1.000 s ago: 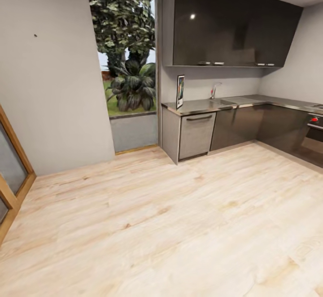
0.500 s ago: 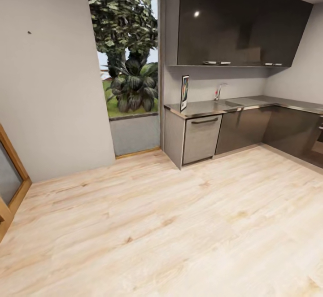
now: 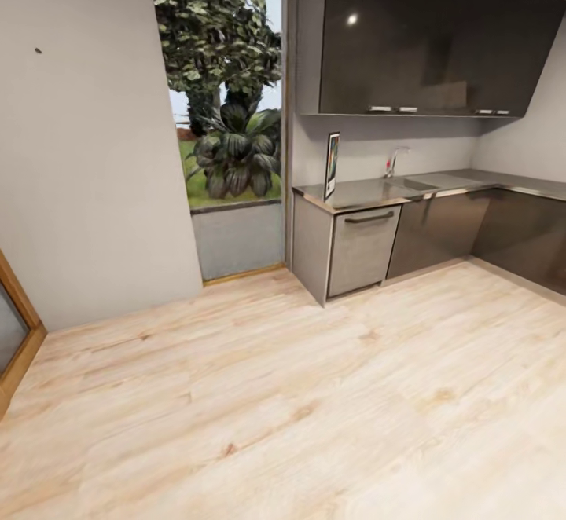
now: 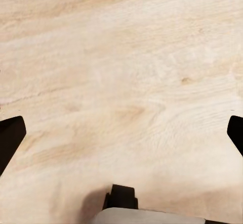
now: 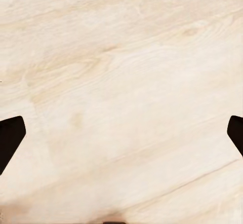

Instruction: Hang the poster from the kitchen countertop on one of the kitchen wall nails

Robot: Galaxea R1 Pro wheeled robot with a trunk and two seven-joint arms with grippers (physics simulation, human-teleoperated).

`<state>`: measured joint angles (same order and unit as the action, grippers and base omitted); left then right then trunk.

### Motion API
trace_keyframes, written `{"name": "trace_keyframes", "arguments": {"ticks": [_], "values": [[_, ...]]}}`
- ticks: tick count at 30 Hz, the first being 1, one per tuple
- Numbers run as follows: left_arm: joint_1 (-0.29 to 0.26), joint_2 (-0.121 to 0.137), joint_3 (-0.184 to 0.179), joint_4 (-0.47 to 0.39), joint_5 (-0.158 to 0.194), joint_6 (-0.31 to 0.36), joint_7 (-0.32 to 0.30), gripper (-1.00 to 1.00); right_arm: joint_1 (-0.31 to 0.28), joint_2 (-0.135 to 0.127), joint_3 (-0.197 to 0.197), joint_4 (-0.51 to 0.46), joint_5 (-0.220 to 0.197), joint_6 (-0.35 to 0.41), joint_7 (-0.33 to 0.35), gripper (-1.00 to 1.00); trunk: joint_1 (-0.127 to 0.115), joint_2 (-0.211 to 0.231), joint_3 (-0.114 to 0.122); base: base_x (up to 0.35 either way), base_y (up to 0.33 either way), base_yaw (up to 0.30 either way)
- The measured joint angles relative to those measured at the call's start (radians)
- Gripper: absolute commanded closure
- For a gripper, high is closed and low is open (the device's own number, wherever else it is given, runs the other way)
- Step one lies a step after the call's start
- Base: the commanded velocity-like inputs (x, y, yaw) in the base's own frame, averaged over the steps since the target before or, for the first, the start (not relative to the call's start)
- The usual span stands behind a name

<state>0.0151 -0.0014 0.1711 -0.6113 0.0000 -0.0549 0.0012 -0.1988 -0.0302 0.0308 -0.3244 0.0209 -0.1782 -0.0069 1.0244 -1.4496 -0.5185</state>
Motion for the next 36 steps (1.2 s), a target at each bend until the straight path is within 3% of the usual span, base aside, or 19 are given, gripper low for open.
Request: {"name": "trace_keyframes", "arguments": {"ticks": [17, 36], "values": [[0.0, 0.0, 0.0, 0.0, 0.0, 0.0, 0.0, -1.0, 0.0, 0.0, 0.0, 0.0, 0.0, 0.0, 0.0, -1.0, 0.0, 0.0, 0.0, 0.339, 0.112, 0.0], [0.0, 0.0, 0.0, 0.0, -0.001, 0.0, -0.001, -1.0, 0.0, -0.001, -0.001, -0.003, 0.0, 0.0, 0.0, -1.0, 0.0, 0.0, 0.0, 0.339, 0.011, 0.0]]}}
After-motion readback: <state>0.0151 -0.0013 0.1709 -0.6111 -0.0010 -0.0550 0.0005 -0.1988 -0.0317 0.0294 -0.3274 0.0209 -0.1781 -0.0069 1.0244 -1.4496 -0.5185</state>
